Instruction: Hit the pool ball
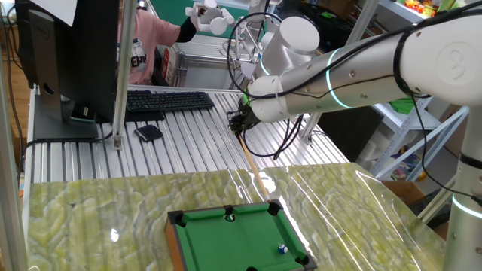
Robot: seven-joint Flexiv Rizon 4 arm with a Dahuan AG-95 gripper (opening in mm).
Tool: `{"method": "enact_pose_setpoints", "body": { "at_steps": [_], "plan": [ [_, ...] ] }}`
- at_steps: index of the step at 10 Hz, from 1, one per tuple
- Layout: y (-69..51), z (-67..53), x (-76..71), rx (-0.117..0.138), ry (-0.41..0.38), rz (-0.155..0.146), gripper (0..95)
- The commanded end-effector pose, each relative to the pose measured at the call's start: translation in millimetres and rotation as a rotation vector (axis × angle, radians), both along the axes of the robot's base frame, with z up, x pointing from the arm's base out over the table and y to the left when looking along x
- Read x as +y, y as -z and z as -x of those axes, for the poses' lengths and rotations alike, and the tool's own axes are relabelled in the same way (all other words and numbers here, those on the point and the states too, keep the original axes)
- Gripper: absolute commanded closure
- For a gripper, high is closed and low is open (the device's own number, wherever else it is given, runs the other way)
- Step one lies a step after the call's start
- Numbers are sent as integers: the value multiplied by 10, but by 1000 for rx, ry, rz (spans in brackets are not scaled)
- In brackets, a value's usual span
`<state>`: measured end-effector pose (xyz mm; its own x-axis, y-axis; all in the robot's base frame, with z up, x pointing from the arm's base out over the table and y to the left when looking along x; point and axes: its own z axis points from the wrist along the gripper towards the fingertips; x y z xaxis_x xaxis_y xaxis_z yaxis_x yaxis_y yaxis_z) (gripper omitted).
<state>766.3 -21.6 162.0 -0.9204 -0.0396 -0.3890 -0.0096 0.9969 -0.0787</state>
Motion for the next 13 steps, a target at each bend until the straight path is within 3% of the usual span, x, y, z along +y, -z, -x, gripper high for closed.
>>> {"method": "enact_pose_setpoints", "body": {
  "at_steps": [1, 2, 13],
  "plan": [
    [-6, 3, -3, -7, 2, 0, 950],
    [-6, 3, -3, -29, 7, 1, 950],
    [-6, 3, -3, -37, 24, 7, 950]
  ]
}}
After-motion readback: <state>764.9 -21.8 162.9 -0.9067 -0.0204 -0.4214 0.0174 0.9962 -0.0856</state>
